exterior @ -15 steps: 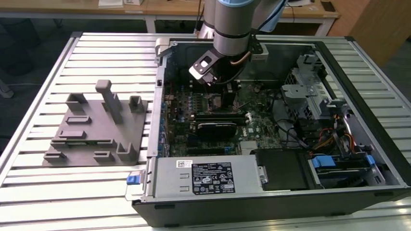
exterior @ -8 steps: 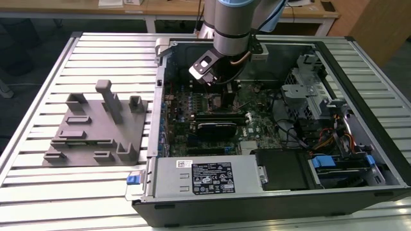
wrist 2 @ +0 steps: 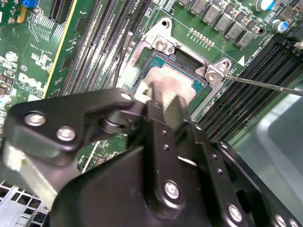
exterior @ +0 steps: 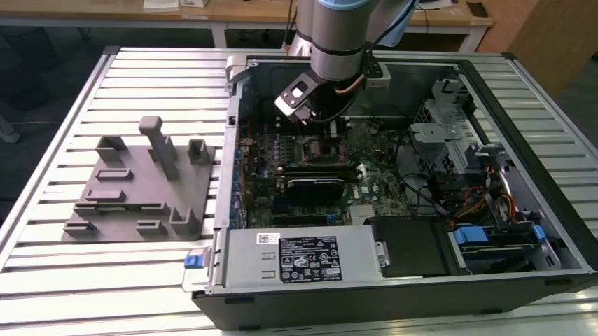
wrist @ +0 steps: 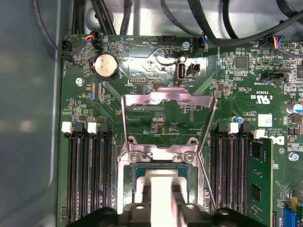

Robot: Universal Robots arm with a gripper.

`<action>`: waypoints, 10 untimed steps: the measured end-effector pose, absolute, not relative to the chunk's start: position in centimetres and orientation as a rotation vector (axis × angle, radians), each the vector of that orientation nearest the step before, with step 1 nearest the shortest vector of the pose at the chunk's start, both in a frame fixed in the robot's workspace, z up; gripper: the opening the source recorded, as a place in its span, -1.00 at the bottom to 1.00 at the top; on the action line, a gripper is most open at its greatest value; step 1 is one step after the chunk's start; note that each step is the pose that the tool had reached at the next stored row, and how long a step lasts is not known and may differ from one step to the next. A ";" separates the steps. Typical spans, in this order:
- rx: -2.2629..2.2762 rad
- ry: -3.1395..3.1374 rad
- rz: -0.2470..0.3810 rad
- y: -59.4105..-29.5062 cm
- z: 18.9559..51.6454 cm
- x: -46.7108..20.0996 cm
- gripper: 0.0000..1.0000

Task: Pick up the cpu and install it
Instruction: 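Place the cpu into insertion slot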

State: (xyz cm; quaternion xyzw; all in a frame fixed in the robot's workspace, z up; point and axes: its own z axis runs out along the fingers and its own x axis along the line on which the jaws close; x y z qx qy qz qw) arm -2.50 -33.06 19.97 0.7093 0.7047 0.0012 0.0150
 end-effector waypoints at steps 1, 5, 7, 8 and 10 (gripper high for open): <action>2.207 2.193 0.004 -33.1 20.0 -2.5 -0.40; 2.207 2.193 0.004 -33.1 20.0 -2.5 -0.75; 2.207 2.193 0.004 -33.1 20.0 -2.5 -0.79; 2.207 2.193 0.004 -33.1 20.0 -2.5 -0.79; 2.207 2.193 0.004 -33.1 20.0 -2.5 -0.79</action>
